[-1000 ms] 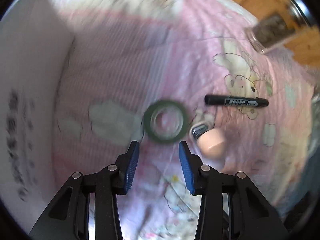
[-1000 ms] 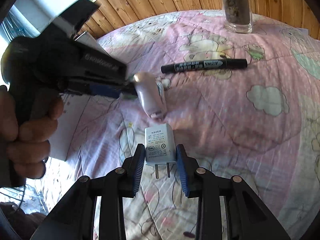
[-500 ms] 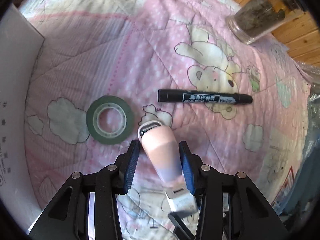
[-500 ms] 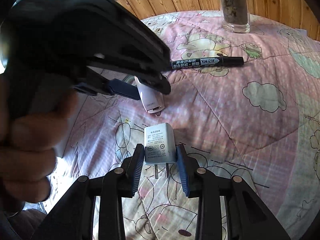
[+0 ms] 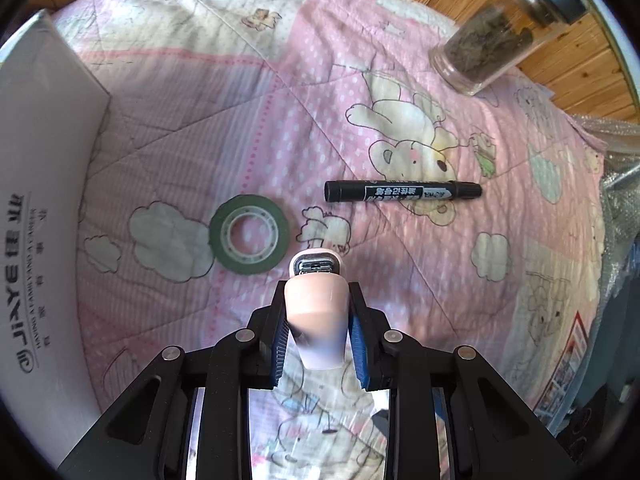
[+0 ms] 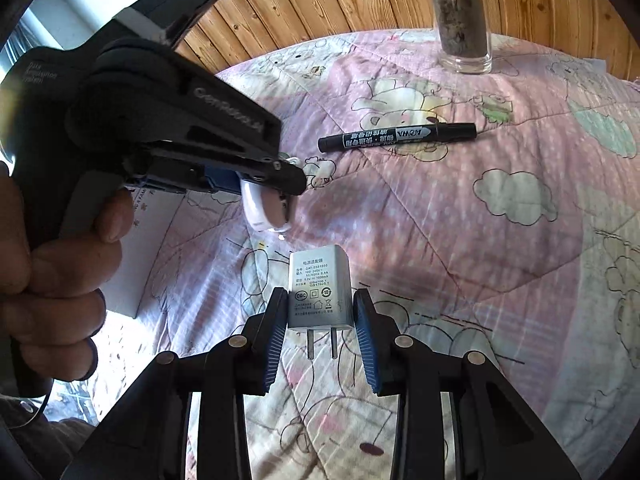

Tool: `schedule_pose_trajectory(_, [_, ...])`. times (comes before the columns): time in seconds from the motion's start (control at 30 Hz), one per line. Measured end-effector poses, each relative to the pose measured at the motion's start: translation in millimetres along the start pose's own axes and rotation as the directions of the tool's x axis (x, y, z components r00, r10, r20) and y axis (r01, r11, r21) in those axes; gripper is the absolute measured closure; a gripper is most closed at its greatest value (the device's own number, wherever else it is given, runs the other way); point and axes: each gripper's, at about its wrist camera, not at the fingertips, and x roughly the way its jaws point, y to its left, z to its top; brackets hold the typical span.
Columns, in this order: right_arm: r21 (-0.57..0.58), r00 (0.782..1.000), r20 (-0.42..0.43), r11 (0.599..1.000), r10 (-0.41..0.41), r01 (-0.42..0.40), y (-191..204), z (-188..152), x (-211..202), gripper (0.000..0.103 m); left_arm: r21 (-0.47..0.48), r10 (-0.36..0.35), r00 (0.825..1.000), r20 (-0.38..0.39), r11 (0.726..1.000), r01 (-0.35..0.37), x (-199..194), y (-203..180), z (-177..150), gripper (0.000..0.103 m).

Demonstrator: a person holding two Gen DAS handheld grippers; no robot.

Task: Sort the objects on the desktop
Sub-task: 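Carry pink stapler with left tool while right tool carries charger into cardboard box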

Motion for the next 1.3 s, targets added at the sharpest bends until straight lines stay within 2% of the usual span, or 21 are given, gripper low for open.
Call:
schedule_pose_trajectory(0.17, [-0.011, 1.0, 0.006, 1.0, -0.011, 0.011, 11.1, 1.8, -8.8, 0.068, 0.004, -0.015, 0.999, 0.03, 1.0, 0.015, -28.2, 9.4, -28.3, 0.076])
schedule_pose_trajectory(0.3, [-0.022, 1.0, 0.012, 1.0, -0.012, 0.012, 28.8, -3.7, -16.1, 0.068, 0.0, -0.036, 0.998, 0.052, 0.999, 0.036, -47.3, 15.5, -25.3, 0.076])
schedule_pose_trajectory(0.63, [-0.085, 0.999, 0.033, 0.996, -0.004, 0.007, 73.2, -11.9, -39.8, 0.068, 0.004, -0.08, 0.991, 0.103, 0.997, 0.08, -77.1, 14.9, -51.3, 0.076])
schedule_pose_trajectory(0.87, [-0.136, 0.998, 0.055, 0.991, -0.011, 0.019, 98.0, -8.5, -53.4, 0.068, -0.008, -0.104, 0.986, 0.131, 0.994, 0.106, -99.6, 29.3, -72.9, 0.075])
schedule_pose_trajectory(1.3, [-0.21, 0.996, 0.089, 0.977, -0.024, 0.042, 133.3, 0.3, -74.8, 0.068, -0.071, -0.14, 0.967, 0.212, 0.985, 0.158, -139.4, 73.0, -88.4, 0.076])
